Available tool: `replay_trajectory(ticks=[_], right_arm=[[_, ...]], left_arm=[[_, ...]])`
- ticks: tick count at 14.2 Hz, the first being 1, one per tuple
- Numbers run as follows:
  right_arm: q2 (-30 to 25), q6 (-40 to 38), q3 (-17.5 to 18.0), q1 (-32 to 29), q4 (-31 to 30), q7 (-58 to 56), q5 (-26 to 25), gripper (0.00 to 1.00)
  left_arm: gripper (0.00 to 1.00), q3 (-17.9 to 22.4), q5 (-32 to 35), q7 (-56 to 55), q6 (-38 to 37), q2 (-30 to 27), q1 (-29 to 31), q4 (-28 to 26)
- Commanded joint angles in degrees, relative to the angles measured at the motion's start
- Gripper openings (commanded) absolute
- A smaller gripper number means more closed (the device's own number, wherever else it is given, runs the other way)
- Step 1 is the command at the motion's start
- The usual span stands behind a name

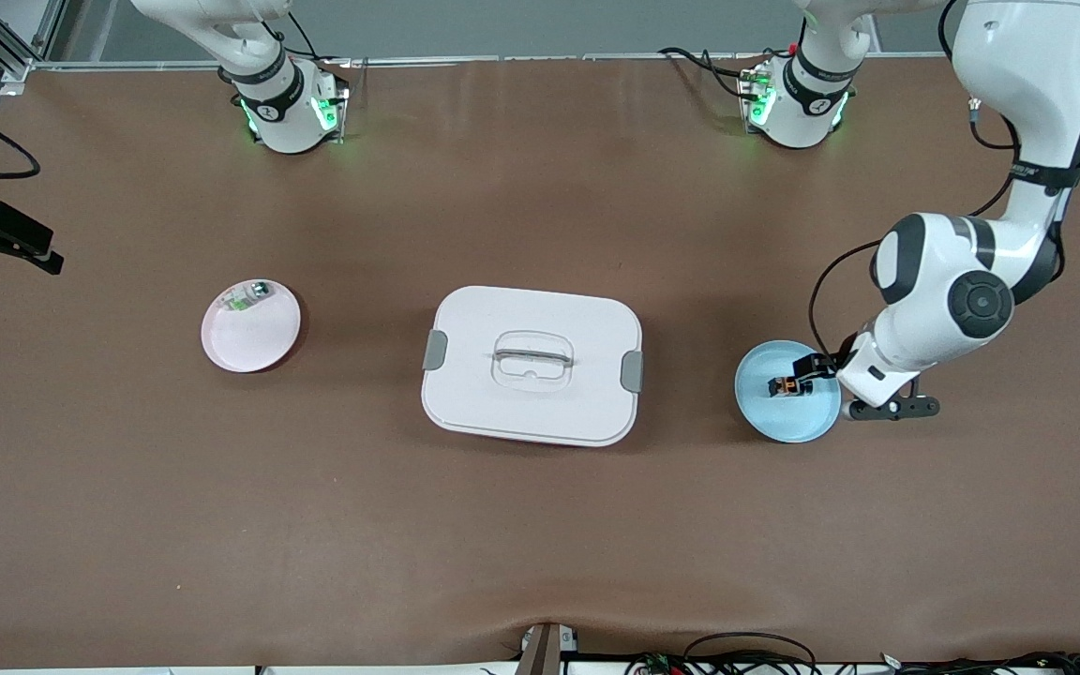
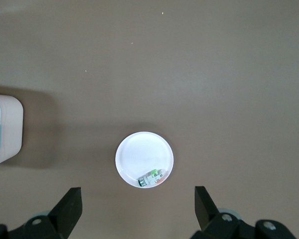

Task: Transfer orange switch to right arm and place
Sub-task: 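Lower the left gripper onto the orange switch and close it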

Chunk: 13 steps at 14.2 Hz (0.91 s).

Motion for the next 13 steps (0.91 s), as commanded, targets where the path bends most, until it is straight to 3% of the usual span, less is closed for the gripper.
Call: replay_trajectory(ticks=[1,8,13], right_arm=[[0.8,-0.5,-0.2,0.5,1.5,0.3,-0.7,1.0],[0.8,-0.6,-0.2,0.5,1.6,0.3,-0.7,1.0],[0.9,-0.5,-0.1,0.5,1.6,0.3,-0.7,1.0]], left_arm=[[1.0,-0.1,0.2,-1.1,4.5,2.7,-1.2,-0.3],[1.0,-0.1,0.1,-2.3,10.9,6.7,-1.5,-0.9],[1.0,-0.1,0.1,-2.3,11.4,8.0,-1.5,-1.4]])
